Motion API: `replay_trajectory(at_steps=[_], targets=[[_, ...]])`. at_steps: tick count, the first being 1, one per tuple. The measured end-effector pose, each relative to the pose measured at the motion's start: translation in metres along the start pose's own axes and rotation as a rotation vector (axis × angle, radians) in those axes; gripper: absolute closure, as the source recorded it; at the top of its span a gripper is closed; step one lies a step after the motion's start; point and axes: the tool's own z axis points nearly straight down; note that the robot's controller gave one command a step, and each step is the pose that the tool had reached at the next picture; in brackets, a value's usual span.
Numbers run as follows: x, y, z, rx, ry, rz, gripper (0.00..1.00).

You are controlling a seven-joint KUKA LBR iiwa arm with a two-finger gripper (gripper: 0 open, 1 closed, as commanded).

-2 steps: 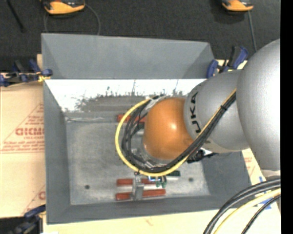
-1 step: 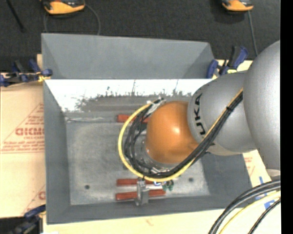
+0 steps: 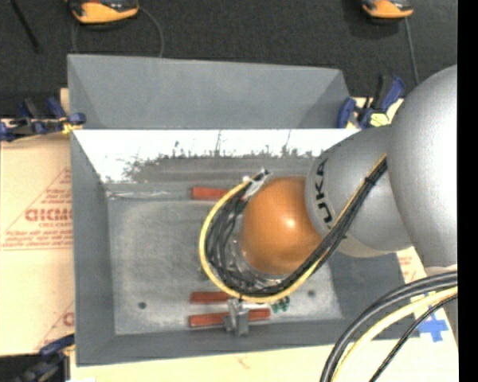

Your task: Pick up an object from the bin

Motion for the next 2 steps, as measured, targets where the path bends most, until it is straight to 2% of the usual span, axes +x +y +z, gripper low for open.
replay_trajectory(at_steps=[1, 2], targets=[[-0.0035, -0.0012, -0.0016, -0.002, 0.016, 0.006, 0.00], [-0.0020, -0.0011, -0.0024, -0.003, 0.023, 0.008, 1.00]])
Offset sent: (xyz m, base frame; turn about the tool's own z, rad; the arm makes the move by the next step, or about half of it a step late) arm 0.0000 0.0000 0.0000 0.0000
